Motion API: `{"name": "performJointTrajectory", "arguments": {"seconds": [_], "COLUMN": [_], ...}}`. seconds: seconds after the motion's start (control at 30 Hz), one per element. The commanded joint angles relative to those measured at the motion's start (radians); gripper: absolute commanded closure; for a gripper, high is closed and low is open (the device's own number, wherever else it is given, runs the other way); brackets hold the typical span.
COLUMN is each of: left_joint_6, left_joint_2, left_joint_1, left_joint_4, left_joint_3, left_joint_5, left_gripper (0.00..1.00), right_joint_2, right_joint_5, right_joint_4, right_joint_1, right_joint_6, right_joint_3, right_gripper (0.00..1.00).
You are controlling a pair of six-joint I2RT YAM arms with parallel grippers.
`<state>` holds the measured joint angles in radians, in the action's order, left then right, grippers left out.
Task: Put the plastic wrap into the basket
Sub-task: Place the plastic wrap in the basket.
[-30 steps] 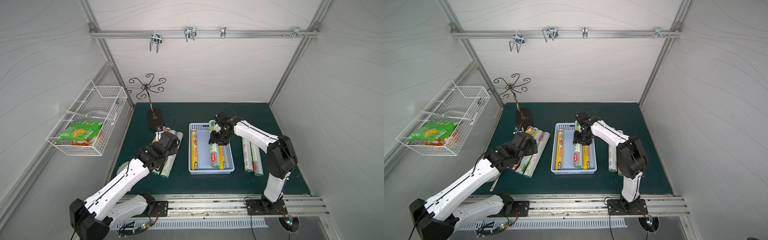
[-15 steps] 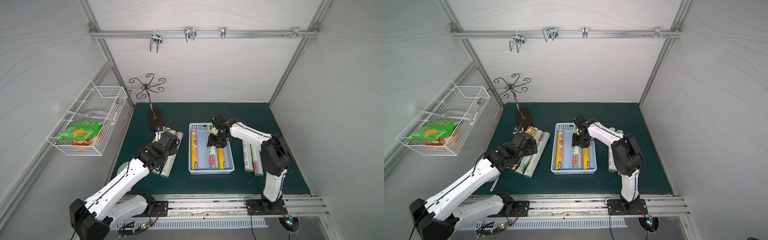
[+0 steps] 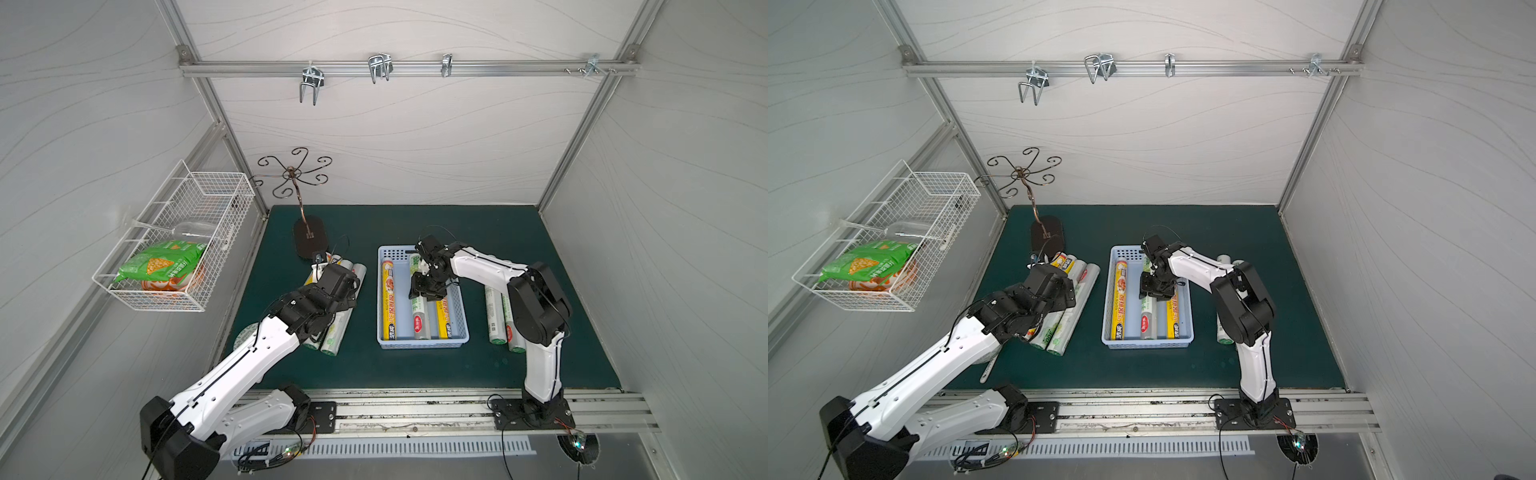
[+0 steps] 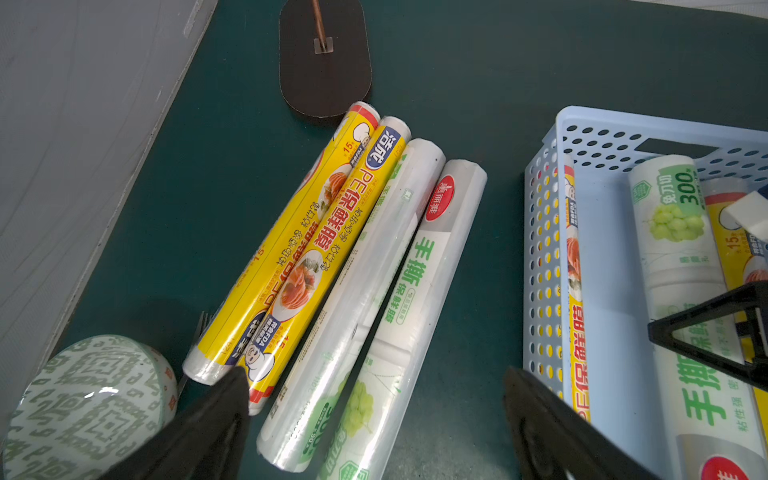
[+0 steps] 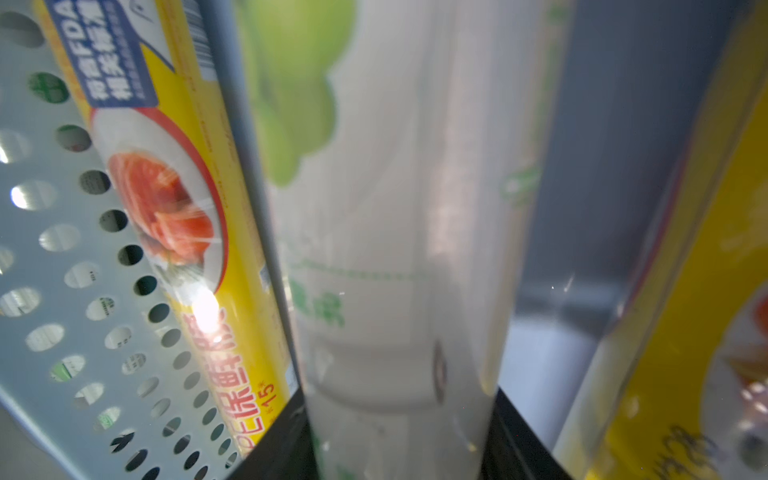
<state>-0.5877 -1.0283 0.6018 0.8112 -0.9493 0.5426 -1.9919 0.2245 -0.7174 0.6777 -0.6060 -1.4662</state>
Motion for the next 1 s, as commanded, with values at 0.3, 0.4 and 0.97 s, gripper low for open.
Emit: {"name": "performJointTrajectory", "arguments": {"seconds": [0.3, 0.4, 0.97], "left_joint_6": [-0.004, -0.006, -0.003], "left_joint_2": [0.004, 0.004, -0.03], "left_joint_1": [-0.006, -0.006, -0.009], "left_joint_4": [-0.034, -0.035, -0.027], "left_joint_3": [-0.006, -0.003, 0.0], "left_joint_5": [0.009, 0.01, -0.005], "left_gripper": [0.03, 0.03, 0.03], "right_joint_2": [0.023, 0.041, 0.269], "right_joint_5": [0.059, 0.054, 0.039], "right_joint_4": [0.051, 0.026, -0.048], "right_joint_1": [0.012, 0.012, 0.009], "right_joint_6": [0.028, 0.045, 0.082], "right_joint_3": [-0.011, -0.02, 0.042], "right_gripper": [0.37, 0.33, 0.33]}}
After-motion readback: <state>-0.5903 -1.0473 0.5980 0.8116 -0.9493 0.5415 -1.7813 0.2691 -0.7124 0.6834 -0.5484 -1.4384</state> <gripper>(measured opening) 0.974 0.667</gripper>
